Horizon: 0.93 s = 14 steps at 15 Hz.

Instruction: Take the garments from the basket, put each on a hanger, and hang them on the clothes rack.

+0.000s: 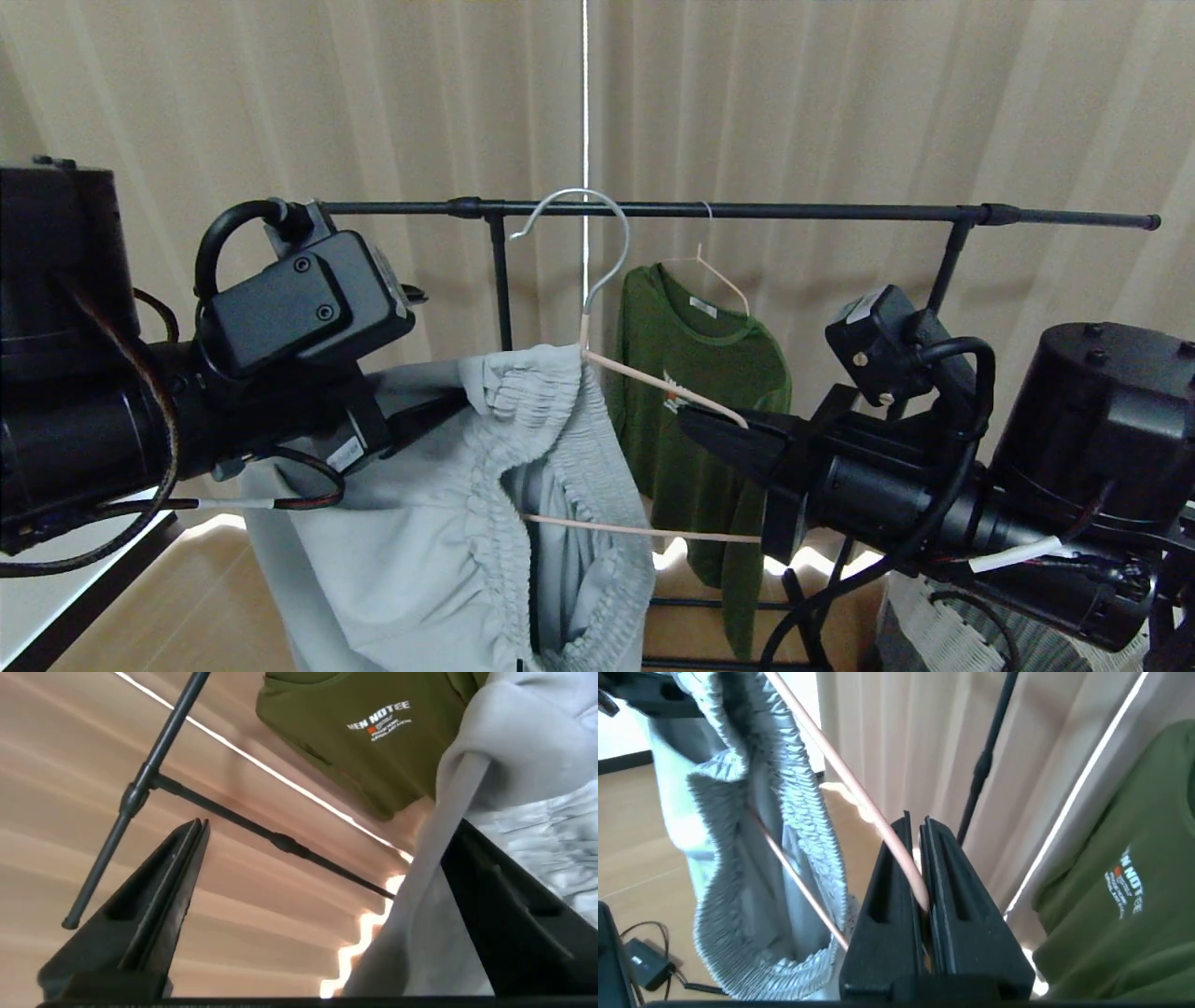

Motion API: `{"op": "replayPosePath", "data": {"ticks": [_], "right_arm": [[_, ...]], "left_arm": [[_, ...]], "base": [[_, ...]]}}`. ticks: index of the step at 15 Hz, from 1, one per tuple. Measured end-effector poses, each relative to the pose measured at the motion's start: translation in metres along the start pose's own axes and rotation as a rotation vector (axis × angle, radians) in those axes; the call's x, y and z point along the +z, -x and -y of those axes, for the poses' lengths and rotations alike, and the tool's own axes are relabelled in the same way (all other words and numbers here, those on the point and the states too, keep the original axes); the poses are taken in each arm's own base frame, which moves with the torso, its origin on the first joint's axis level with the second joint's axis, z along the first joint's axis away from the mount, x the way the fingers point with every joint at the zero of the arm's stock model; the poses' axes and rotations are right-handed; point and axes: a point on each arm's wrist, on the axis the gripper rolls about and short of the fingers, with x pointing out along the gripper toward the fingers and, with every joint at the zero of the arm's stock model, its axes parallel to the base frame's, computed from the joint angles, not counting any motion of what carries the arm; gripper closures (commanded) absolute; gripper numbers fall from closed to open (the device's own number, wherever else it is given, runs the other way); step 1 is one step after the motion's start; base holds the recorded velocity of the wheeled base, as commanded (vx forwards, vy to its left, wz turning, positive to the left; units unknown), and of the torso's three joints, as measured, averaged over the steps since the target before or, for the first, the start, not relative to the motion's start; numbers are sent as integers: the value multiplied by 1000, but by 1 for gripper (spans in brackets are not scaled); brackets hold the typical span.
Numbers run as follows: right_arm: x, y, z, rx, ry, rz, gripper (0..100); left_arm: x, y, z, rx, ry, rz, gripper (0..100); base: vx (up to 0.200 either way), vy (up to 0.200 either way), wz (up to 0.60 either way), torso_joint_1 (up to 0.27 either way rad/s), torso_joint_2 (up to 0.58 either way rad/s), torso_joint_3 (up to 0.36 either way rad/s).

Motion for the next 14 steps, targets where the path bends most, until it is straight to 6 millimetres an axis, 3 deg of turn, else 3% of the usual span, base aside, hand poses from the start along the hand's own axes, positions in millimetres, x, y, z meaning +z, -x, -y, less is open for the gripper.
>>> {"op": "replayPosePath", "data": {"ticks": [10, 11, 14], "right_arm": [[-2, -3, 1, -6, 3, 26, 100], [-4, -3, 1, -7, 3, 22, 0], [-11, -1, 4, -46, 39, 9, 0]], "left_arm": [[-9, 12, 11, -16, 8, -14, 100], [-9, 13, 11, -14, 12, -15, 100], [-11, 15, 9, 17, 35, -46, 100]], "base": [[0, 0, 0, 0, 0, 0], [0, 0, 0, 0, 0, 0], [0, 0, 0, 0, 0, 0]]}}
